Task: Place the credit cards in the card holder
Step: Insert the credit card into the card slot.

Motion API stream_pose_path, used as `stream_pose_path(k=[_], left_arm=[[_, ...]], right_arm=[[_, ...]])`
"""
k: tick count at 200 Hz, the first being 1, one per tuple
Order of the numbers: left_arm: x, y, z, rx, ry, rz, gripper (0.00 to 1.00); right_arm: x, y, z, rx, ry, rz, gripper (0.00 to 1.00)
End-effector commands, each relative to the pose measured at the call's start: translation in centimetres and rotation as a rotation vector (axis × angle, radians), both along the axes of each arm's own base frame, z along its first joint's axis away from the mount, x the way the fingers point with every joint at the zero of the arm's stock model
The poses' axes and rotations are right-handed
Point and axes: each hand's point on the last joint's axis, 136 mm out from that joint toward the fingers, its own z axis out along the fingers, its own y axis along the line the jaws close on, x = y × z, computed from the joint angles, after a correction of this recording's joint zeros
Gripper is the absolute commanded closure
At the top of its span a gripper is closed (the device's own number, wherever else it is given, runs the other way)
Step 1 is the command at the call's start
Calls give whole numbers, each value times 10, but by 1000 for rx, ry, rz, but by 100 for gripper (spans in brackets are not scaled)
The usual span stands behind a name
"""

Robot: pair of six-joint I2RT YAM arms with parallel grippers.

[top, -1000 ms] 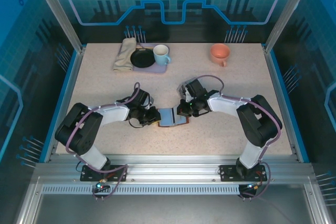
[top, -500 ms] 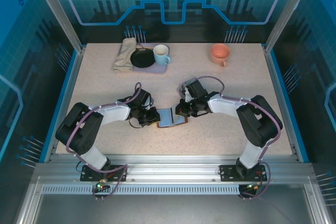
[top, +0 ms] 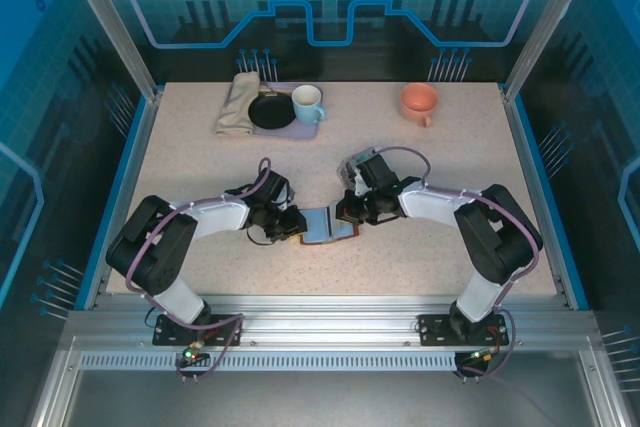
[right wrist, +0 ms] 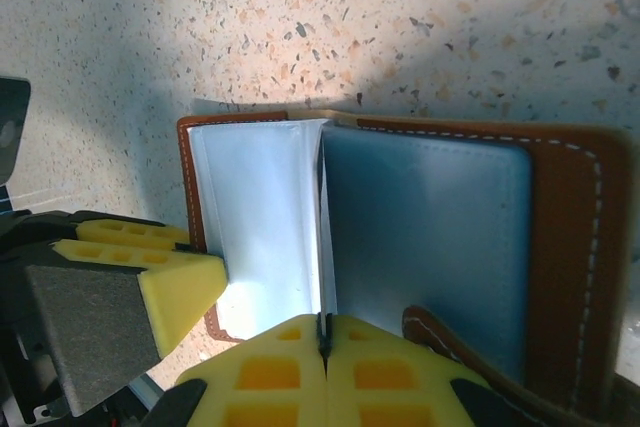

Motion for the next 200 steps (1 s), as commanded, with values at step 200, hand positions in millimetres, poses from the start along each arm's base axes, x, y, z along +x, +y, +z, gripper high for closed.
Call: stream_pose_path(k=[200], left_arm=[[-4, 6, 4, 52, 2, 3, 87]], right_arm=[[-7, -9, -1, -103, -4, 45, 100]])
